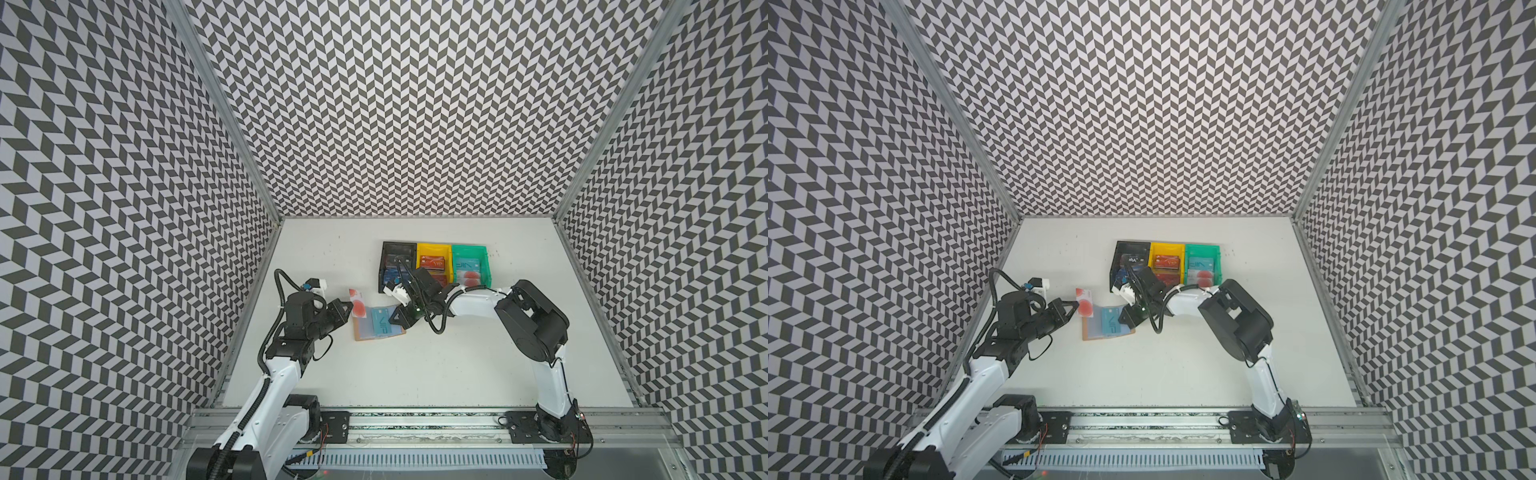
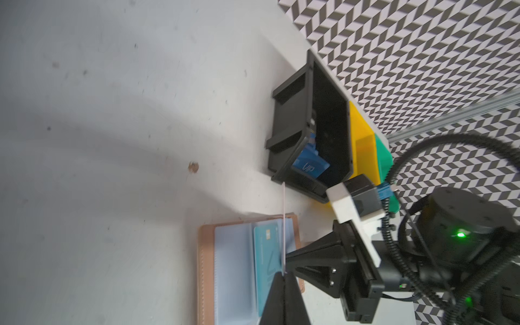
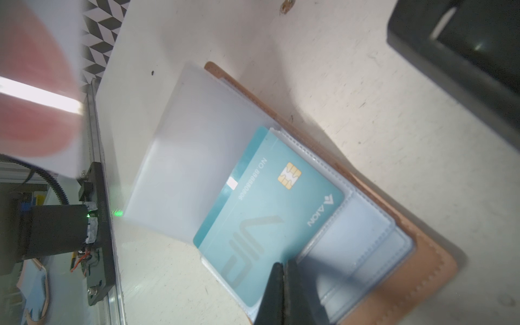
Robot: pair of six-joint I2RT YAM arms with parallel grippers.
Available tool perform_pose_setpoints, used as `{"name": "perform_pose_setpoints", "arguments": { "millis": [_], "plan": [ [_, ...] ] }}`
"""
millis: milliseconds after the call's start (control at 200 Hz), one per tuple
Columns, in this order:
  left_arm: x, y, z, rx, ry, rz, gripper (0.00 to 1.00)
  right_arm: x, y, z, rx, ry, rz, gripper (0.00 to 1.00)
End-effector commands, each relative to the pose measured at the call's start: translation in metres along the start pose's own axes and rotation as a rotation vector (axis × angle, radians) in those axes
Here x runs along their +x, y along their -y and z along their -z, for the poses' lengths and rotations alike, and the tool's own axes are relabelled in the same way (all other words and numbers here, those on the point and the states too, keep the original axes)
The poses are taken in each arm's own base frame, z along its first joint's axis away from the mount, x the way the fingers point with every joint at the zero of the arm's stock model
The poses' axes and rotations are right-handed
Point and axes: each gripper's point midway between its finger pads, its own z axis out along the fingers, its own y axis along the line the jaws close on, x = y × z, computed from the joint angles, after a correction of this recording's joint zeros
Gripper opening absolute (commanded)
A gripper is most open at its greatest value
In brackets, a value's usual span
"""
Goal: Take the credit cards out of the card holder
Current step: Take out the credit card from the card slot, then place the credit card in the storage box.
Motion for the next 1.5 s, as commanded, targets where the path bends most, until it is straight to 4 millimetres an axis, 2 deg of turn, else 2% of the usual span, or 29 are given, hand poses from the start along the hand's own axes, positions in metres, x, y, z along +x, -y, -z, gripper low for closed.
{"name": "perform_pose_setpoints", "arguments": {
  "millis": [0,135,245,340,436,621,766,876,1056,1317,1497],
  "plan": [
    [-0.01,0.003,0.011,-0.039,0.023,-0.025,0.0,0.022,0.005,-0.003,0.026,-0.08,-0.025,0.0],
    [-0.015,0.015,0.02,-0.009,0.046,-0.034,0.0,0.021,-0.001,-0.001,0.007,-0.08,-0.018,0.0],
    [-0.01,0.03,0.018,0.105,0.041,-0.014,0.0,0.009,-0.009,0.014,0.002,-0.066,0.011,0.03],
    [-0.001,0.043,0.013,0.238,0.018,0.028,0.0,-0.01,-0.025,0.043,-0.012,-0.024,0.05,0.07],
    [0.005,0.055,0.012,0.349,0.0,0.053,0.0,-0.03,-0.037,0.081,-0.019,0.038,0.074,0.1],
    [0.003,0.077,0.017,0.482,0.0,0.05,0.0,-0.057,-0.045,0.153,-0.078,0.161,0.06,0.19],
    [0.004,0.101,0.022,0.602,-0.018,0.052,0.0,-0.066,-0.056,0.185,-0.155,0.216,0.072,0.3],
    [0.009,0.118,0.022,0.669,-0.04,0.047,0.0,-0.068,-0.062,0.194,-0.19,0.239,0.082,0.33],
    [0.012,0.133,0.021,0.721,-0.043,0.037,0.0,-0.067,-0.069,0.192,-0.258,0.244,0.074,0.36],
    [0.014,0.132,0.014,0.709,-0.045,0.043,0.0,-0.065,-0.081,0.19,-0.353,0.278,0.069,0.4],
    [0.017,0.131,0.009,0.688,-0.046,0.034,0.0,-0.063,-0.095,0.185,-0.41,0.291,0.087,0.41]
  ]
}}
